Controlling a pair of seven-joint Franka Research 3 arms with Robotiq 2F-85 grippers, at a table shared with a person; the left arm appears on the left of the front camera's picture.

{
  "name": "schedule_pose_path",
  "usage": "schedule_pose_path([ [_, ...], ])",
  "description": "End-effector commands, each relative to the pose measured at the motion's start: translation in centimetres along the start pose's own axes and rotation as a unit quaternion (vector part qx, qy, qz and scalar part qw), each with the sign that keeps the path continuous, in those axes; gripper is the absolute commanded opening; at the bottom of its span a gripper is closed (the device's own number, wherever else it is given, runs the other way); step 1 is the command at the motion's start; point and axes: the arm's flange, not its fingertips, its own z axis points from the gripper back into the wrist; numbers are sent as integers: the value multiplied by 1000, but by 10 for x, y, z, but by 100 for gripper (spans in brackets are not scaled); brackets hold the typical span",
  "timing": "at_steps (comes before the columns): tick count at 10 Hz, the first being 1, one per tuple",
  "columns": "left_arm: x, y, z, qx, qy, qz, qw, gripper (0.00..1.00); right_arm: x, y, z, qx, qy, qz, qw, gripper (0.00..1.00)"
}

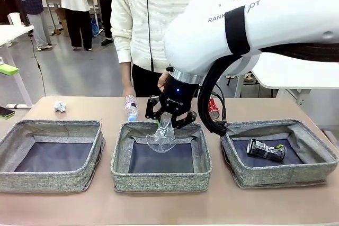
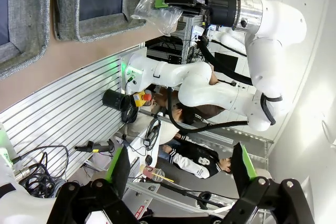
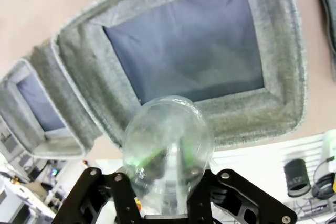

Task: Sort the waste into the appropriate baskets.
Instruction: Place the picked waste into the Fabric basket indicated by the person.

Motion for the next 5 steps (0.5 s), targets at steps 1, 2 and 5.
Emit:
schedule_pose_path([
  [1, -2, -1, 1, -9, 2, -10, 1000, 100, 2, -12, 2, 18, 4, -9, 1000, 100],
  [2, -2, -1, 1, -9, 2, -10, 1000, 100, 3, -12, 4, 18, 2, -12, 1000, 100],
  [5, -2, -1, 1, -9, 2, -10, 1000, 100, 5, -15, 8, 22, -4, -27, 999, 94],
])
